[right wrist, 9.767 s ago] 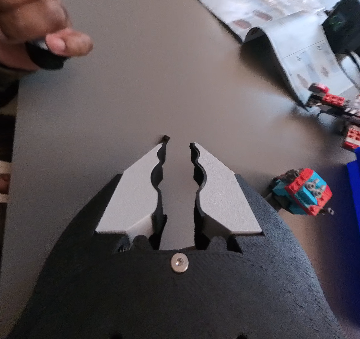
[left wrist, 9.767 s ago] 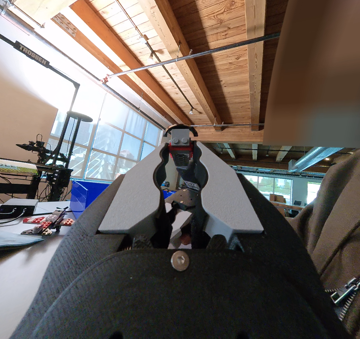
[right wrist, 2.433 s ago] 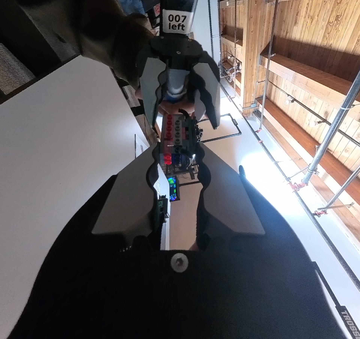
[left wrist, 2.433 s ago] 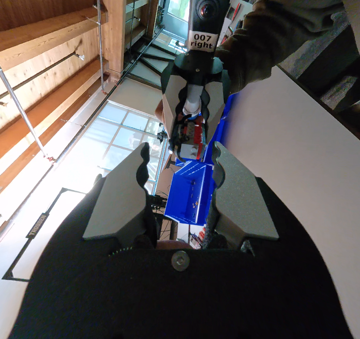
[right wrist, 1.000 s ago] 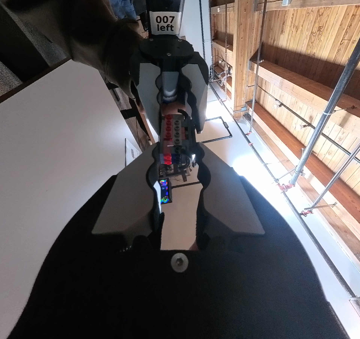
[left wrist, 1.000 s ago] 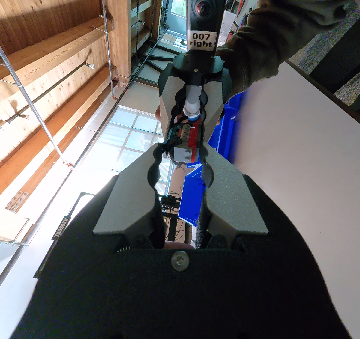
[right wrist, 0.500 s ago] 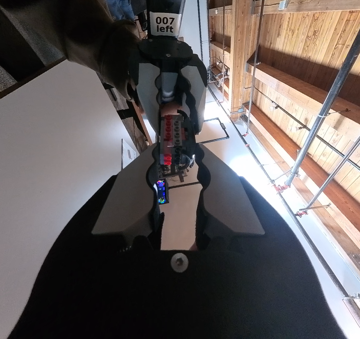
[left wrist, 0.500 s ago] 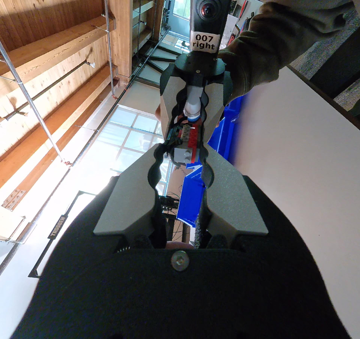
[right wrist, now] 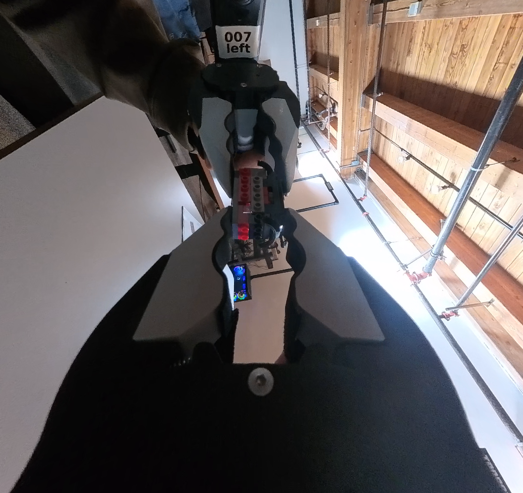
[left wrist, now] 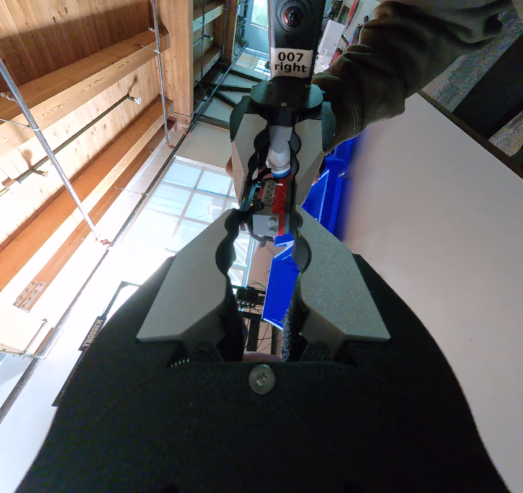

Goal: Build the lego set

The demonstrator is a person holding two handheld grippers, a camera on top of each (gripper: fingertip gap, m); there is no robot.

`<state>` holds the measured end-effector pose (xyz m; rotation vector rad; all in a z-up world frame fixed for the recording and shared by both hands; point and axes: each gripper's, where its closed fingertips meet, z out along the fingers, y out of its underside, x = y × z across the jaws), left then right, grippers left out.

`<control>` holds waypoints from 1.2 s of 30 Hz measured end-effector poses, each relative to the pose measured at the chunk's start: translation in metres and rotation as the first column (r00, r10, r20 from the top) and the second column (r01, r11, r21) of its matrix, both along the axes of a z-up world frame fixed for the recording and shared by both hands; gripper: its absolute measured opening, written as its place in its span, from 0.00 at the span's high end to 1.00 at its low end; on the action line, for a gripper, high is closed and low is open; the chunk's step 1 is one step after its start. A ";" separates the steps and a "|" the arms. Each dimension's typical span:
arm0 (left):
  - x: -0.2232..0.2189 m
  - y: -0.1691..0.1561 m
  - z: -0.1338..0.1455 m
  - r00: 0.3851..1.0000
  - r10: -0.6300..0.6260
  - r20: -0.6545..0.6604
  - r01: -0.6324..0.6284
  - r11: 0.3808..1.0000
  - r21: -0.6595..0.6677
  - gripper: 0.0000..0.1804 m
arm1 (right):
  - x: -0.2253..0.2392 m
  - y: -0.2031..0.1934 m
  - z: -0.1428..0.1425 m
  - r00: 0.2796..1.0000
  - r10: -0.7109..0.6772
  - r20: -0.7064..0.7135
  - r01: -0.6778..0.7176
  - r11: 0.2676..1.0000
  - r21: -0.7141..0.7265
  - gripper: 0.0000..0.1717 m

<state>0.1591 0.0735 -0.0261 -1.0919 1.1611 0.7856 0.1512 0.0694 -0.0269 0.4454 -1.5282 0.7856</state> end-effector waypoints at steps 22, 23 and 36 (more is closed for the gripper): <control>-0.017 -0.002 0.001 0.967 -0.028 0.252 0.040 0.998 -0.045 0.70 | -0.012 0.009 -0.006 0.993 -0.010 0.116 0.019 0.997 -0.078 0.78; -0.019 -0.001 -0.001 0.968 -0.018 0.250 0.034 0.998 -0.059 0.70 | -0.012 0.009 -0.006 0.992 0.001 0.127 0.010 0.996 -0.090 0.78; -0.019 0.007 -0.007 0.976 -0.005 0.220 0.022 0.997 -0.074 0.80 | -0.013 0.008 -0.005 0.985 0.034 0.171 -0.011 0.991 -0.131 0.78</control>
